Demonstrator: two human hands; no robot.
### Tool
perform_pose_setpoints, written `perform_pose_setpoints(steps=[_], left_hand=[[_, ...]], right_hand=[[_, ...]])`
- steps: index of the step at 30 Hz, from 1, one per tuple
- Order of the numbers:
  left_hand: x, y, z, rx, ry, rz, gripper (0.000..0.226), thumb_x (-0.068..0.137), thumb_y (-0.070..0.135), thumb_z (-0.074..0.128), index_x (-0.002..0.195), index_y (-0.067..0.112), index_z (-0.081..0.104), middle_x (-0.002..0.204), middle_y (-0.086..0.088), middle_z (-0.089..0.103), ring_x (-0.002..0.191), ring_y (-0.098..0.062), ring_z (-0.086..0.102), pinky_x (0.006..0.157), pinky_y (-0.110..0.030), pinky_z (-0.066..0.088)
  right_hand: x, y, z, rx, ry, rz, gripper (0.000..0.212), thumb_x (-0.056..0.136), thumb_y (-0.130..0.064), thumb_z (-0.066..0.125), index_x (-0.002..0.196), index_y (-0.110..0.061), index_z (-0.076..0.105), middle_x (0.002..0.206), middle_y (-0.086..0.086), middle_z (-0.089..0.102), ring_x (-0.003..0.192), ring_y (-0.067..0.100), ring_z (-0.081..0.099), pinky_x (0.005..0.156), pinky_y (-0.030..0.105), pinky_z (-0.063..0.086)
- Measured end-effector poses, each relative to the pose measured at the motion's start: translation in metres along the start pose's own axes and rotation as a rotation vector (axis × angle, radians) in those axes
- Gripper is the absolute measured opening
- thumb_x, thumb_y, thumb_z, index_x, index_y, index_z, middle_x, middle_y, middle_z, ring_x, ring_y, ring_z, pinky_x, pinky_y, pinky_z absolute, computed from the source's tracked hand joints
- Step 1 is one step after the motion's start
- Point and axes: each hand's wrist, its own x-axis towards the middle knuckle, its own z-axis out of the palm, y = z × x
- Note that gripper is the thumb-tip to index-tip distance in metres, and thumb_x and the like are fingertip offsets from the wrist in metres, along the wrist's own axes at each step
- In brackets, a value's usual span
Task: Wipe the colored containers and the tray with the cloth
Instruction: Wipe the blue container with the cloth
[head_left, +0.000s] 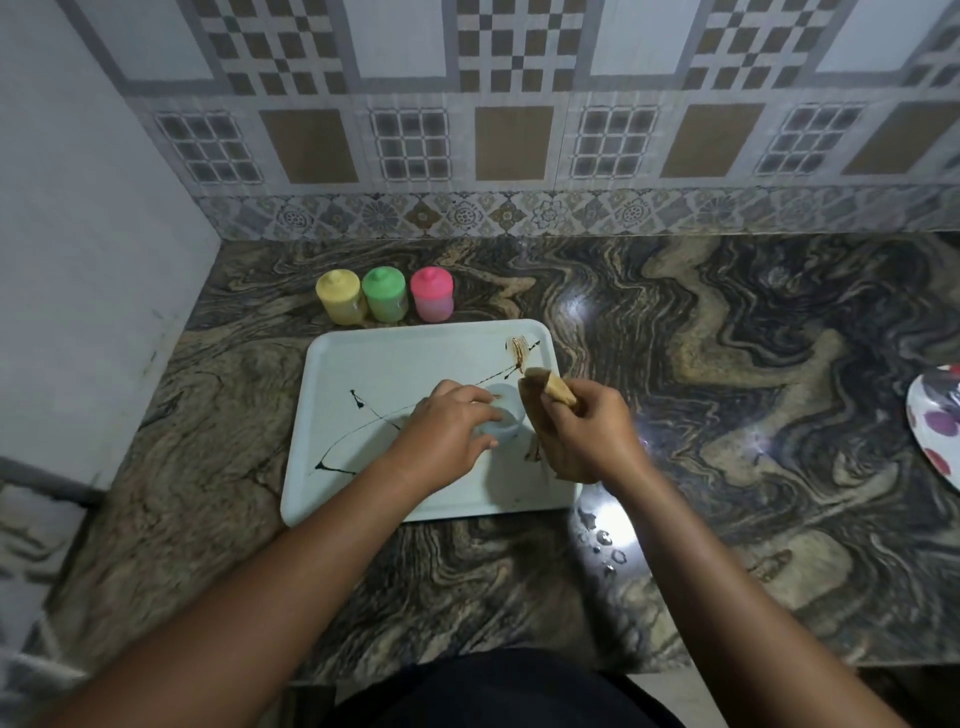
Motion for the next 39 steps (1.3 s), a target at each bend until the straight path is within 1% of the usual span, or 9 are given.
perform_pose_setpoints(steps=[5,12,18,21,23,27,30,35,39], left_hand=[[-0.004,-0.004,0.012,0.041,0.077,0.014,0.016,0.088,0.02,0.07,0.103,0.019,0.076,0.116,0.0,0.068,0.11,-0.027,0.056,0.088,-0.047,0.052],[0.002,0.005,-0.03,-0.234,0.136,-0.052,0.008,0.086,0.013,0.07,0.091,0.018,0.075,0.095,0.007,0.072,0.097,-0.015,0.062,0.087,-0.033,0.05],[0.005,0.036,-0.117,-0.465,0.224,-0.079,0.013,0.088,0.019,0.074,0.088,0.032,0.073,0.09,0.018,0.073,0.087,0.003,0.067,0.073,-0.011,0.051],[0.007,0.046,-0.143,-0.552,0.319,-0.11,0.007,0.086,0.02,0.075,0.088,0.027,0.075,0.083,0.014,0.073,0.079,-0.001,0.069,0.072,-0.024,0.059],[0.007,0.051,-0.159,-0.589,0.368,-0.139,0.004,0.086,0.023,0.074,0.09,0.025,0.075,0.083,0.009,0.074,0.078,-0.007,0.07,0.068,-0.03,0.06],[-0.001,0.065,-0.187,-0.636,0.406,-0.114,0.019,0.082,0.033,0.074,0.091,0.016,0.076,0.084,0.0,0.074,0.073,-0.003,0.068,0.061,-0.014,0.052],[-0.007,0.073,-0.199,-0.727,0.353,-0.107,0.024,0.073,0.04,0.073,0.084,0.018,0.076,0.081,-0.004,0.074,0.076,-0.009,0.07,0.064,-0.022,0.058],[-0.015,0.085,-0.209,-0.609,0.374,-0.031,0.015,0.078,0.04,0.074,0.085,0.027,0.077,0.081,0.008,0.075,0.078,-0.008,0.071,0.068,-0.025,0.06],[-0.014,0.087,-0.216,-0.749,0.344,-0.022,0.016,0.084,0.03,0.07,0.097,0.027,0.077,0.097,0.002,0.078,0.088,-0.015,0.074,0.069,-0.023,0.059]], right_hand=[[-0.006,0.009,0.005,-0.063,0.014,0.0,0.026,0.092,-0.03,0.064,0.068,-0.02,0.064,0.056,-0.005,0.058,0.055,0.007,0.054,0.052,0.026,0.042],[0.002,0.016,-0.008,0.154,0.107,0.056,0.022,0.089,-0.039,0.066,0.081,-0.021,0.074,0.073,0.009,0.074,0.07,0.016,0.066,0.064,0.04,0.055],[-0.01,-0.043,-0.017,0.481,0.102,-0.138,0.033,0.101,-0.028,0.06,0.081,-0.002,0.069,0.072,0.005,0.064,0.07,0.014,0.055,0.063,0.034,0.044],[-0.031,-0.071,-0.017,0.616,-0.002,-0.268,0.035,0.102,-0.025,0.058,0.08,0.001,0.066,0.07,0.007,0.062,0.071,0.016,0.055,0.062,0.042,0.049],[-0.045,-0.085,-0.017,0.643,-0.081,-0.367,0.031,0.095,-0.031,0.065,0.09,0.0,0.069,0.08,0.028,0.063,0.077,0.022,0.06,0.067,0.05,0.052],[-0.069,-0.11,-0.016,0.627,-0.077,-0.469,0.032,0.066,-0.01,0.088,0.093,-0.003,0.071,0.081,0.026,0.068,0.068,0.015,0.068,0.06,0.029,0.057],[-0.078,-0.123,-0.01,0.603,0.033,-0.514,0.026,0.066,0.001,0.087,0.084,-0.012,0.073,0.072,0.008,0.073,0.061,0.003,0.065,0.056,0.018,0.053],[-0.079,-0.123,-0.003,0.596,0.157,-0.644,0.019,0.07,-0.011,0.089,0.081,-0.016,0.075,0.063,0.013,0.064,0.055,0.018,0.062,0.059,0.029,0.059],[-0.076,-0.126,-0.008,0.617,0.221,-0.576,0.026,0.066,0.008,0.086,0.061,-0.007,0.066,0.056,0.011,0.055,0.054,0.003,0.052,0.052,0.017,0.047]])
